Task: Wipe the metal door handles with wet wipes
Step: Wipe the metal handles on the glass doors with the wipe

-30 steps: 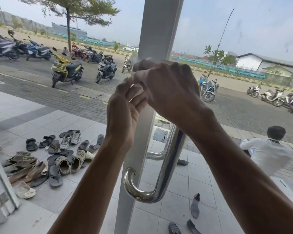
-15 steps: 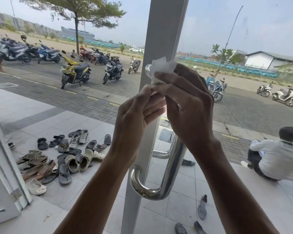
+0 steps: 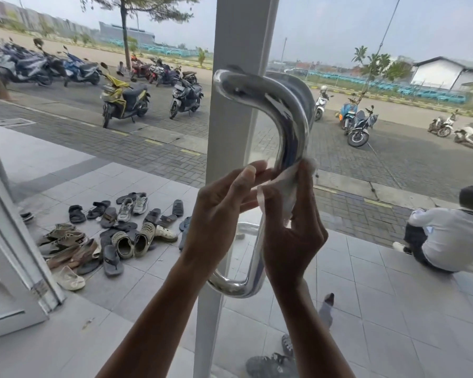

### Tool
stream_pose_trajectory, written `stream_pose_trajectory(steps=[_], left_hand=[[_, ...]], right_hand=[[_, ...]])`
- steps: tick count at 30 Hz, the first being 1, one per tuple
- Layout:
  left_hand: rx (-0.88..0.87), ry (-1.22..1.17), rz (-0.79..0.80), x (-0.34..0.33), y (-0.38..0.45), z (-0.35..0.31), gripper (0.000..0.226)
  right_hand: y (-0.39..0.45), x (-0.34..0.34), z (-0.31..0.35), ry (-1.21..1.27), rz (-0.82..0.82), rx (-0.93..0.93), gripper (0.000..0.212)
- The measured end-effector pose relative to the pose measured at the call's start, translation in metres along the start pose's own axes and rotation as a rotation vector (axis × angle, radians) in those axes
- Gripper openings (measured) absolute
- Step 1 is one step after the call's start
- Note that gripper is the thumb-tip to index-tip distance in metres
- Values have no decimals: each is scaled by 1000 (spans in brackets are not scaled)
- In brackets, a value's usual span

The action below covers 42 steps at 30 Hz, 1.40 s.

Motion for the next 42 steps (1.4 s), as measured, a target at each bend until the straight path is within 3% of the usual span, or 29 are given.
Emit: stream_pose_trajectory(steps=[4,6,13,19,27,31,35,42], left_hand=[[-2,113,-5,4,-7,11,28],[27,180,4,9,-11,19,26],[223,275,23,30,-30,51,29],[366,322,47,45,-53,79,27],[526,380,58,66,-85,106,23],[563,378,6,79,-99,115,22],[575,329,-75,89,-108,118,21],[618,316,-85,91,-128,127,23]], right_hand=[[-16,2,-17,84,38,-321,50],[-30,3,-27,113,102,-394,42],[-84,13,-44,136,304,-513,17],[-128,25,-63,-1,414,-531,33],[-162,43,-77,-102,499,-586,29],[-172,60,-71,-231,420,-513,12],[-165,69,-55,-350,380,-232,14],[-156,51,-33,-414,584,152,31]])
Point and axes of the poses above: each hand's wrist, its own y-axis towards the middle knuckle, its own x-axis out of the back of the hand, z = x × y, the point moved 6 cm from there along y, towards the middle knuckle, and after that the axes turned 6 degrees about -y, right-handed, at the moved point
